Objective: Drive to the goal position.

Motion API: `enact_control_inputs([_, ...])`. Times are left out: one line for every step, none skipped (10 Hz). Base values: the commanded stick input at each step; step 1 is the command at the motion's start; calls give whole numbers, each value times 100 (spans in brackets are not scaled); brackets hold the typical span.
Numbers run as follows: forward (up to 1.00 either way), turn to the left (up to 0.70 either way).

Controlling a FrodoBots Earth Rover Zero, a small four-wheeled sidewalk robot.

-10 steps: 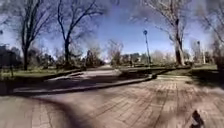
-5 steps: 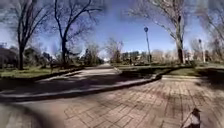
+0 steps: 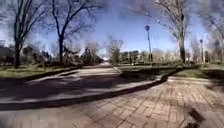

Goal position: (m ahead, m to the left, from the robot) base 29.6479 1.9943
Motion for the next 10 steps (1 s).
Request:
enact_control_inputs([100, 0])
enact_control_inputs([100, 0])
enact_control_inputs([100, 0])
enact_control_inputs([100, 0])
enact_control_inputs([100, 0])
enact_control_inputs([100, 0])
enact_control_inputs([100, 0])
enact_control_inputs([100, 12])
enact_control_inputs([100, 40])
enact_control_inputs([100, 40])
